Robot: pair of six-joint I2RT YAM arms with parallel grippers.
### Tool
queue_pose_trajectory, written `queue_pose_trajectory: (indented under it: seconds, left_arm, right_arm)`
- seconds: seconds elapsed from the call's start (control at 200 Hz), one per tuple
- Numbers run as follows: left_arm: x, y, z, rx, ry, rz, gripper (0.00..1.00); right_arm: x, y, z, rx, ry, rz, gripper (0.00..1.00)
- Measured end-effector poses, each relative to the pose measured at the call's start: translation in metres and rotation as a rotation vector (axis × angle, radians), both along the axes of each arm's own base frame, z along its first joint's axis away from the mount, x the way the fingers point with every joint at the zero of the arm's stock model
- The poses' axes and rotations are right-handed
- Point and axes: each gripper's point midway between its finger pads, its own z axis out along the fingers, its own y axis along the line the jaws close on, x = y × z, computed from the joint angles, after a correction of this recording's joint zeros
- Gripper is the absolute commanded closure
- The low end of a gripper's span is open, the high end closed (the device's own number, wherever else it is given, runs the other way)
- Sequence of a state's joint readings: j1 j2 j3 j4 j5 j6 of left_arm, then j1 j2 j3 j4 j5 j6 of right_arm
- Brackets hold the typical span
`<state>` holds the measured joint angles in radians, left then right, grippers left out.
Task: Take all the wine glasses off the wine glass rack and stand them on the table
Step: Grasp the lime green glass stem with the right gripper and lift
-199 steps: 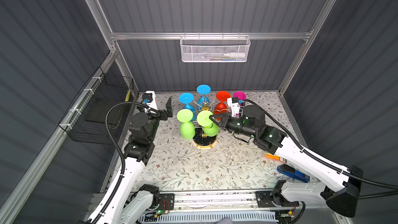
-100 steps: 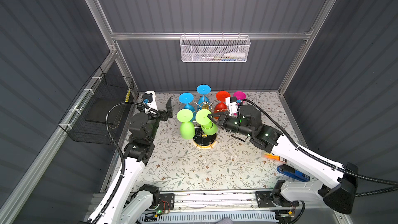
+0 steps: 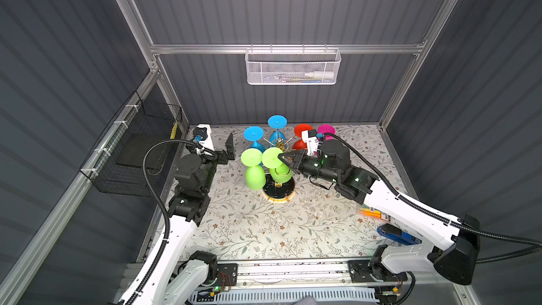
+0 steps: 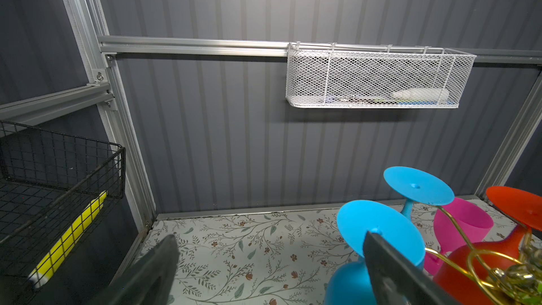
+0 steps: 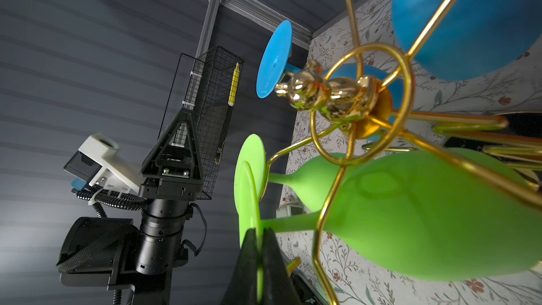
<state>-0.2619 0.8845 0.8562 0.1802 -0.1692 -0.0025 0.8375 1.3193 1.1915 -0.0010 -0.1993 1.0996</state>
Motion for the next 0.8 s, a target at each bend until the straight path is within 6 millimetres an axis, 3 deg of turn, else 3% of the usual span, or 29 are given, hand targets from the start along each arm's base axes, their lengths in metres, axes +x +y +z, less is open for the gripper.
queue_pose_trajectory:
  seconds: [0.54, 0.8]
  left_arm:
    - [0.000, 0.000, 0.000, 0.000, -0.001, 0.000, 0.00]
    - [0.000, 0.003, 0.000, -0.004, -0.001, 0.015, 0.00]
  right_arm:
    - [-0.033, 0.014, -0.016, -0.072, 0.033, 0.111, 1.00]
    - [-0.049, -0.003, -0.001, -0.066, 0.003, 0.120, 1.00]
